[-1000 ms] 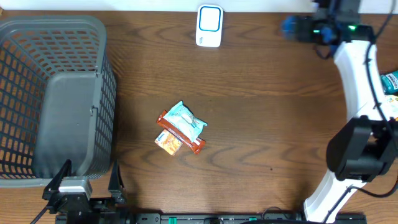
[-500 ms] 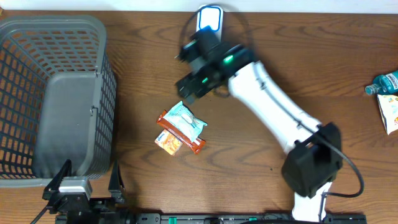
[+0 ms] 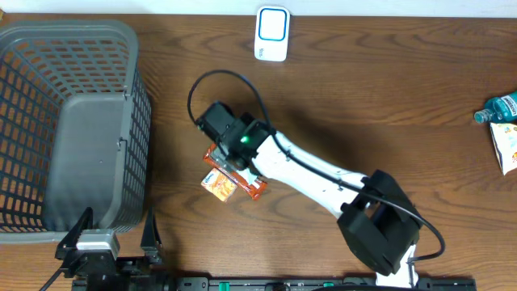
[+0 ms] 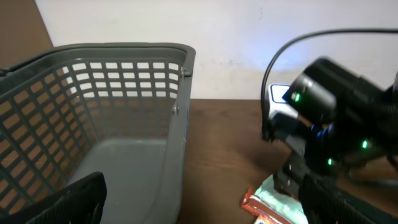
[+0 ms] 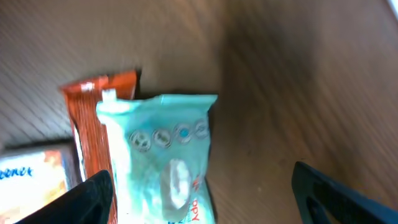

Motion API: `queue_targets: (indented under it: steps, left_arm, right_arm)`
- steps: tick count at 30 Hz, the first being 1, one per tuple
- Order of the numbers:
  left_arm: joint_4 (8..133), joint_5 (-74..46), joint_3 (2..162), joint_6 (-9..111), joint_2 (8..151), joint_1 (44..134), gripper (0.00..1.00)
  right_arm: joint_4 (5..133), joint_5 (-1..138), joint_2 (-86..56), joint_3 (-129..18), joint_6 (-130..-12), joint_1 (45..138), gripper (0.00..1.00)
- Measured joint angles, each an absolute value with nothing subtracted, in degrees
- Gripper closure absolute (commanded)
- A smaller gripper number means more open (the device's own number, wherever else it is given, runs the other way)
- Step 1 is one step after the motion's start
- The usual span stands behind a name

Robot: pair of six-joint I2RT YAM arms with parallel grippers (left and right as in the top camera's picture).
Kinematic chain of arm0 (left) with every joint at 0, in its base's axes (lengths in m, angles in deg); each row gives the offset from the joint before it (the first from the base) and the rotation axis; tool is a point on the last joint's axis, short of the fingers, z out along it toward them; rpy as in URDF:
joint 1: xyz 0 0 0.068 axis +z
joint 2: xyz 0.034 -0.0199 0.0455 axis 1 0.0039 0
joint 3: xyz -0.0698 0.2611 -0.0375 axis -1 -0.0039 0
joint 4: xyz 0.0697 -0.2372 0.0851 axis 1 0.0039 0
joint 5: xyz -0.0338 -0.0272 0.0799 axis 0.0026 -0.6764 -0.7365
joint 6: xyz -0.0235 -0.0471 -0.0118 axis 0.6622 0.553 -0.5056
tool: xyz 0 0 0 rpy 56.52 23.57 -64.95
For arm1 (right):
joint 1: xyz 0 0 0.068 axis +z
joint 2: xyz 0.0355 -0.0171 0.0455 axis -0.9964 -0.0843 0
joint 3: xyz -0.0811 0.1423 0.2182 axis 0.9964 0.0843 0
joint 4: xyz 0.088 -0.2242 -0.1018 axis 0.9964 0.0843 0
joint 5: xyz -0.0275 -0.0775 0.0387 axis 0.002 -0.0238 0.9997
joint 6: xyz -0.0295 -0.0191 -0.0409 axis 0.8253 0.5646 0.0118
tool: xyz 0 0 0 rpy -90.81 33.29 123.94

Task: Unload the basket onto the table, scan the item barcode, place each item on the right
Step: 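Move the right gripper back over the teal wipes pack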

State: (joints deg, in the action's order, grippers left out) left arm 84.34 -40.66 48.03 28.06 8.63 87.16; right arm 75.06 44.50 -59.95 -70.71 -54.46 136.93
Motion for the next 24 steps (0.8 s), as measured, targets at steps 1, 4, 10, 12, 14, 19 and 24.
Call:
queue_targets:
  steps: [1, 4, 10, 12, 14, 19, 24]
  left_arm:
    - [84.3, -40.7, 48.0, 28.1, 8.6, 87.2, 0.02]
    - [84.3, -40.7, 48.0, 28.1, 8.6, 87.2, 0.02]
    - [84.4, -40.7, 48.0, 28.1, 8.6, 87.2, 0.02]
    - [84.4, -40.7, 48.0, 28.1, 8.6, 87.2, 0.02]
    - [84.3, -40.7, 48.0, 28.1, 8.6, 87.2, 0.02]
    - [84.3, -40.7, 48.0, 28.1, 8.6, 87.2, 0.02]
    - [84.4, -40.7, 48.0, 28.1, 8.6, 87.2, 0.02]
  right_arm:
    - [74.2, 43.9, -60.1, -70.1, -54.5, 137.6, 0.21]
    - [72.0, 43.3, -60.1, -69.2, -54.7, 138.8, 0.31]
    - [65.9, 40.7, -60.5, -65.0, -55.2, 139.4, 0.36]
    - [65.5, 39.6, -61.5, -64.5, -55.2, 139.4, 0.36]
    - [65.5, 38.9, -62.4, -64.1, -55.3, 139.4, 0.36]
    - [65.6, 37.5, -63.0, -63.5, -55.3, 140.1, 0.33]
    - [65.8, 33.9, -63.0, -63.5, -55.3, 143.0, 0.33]
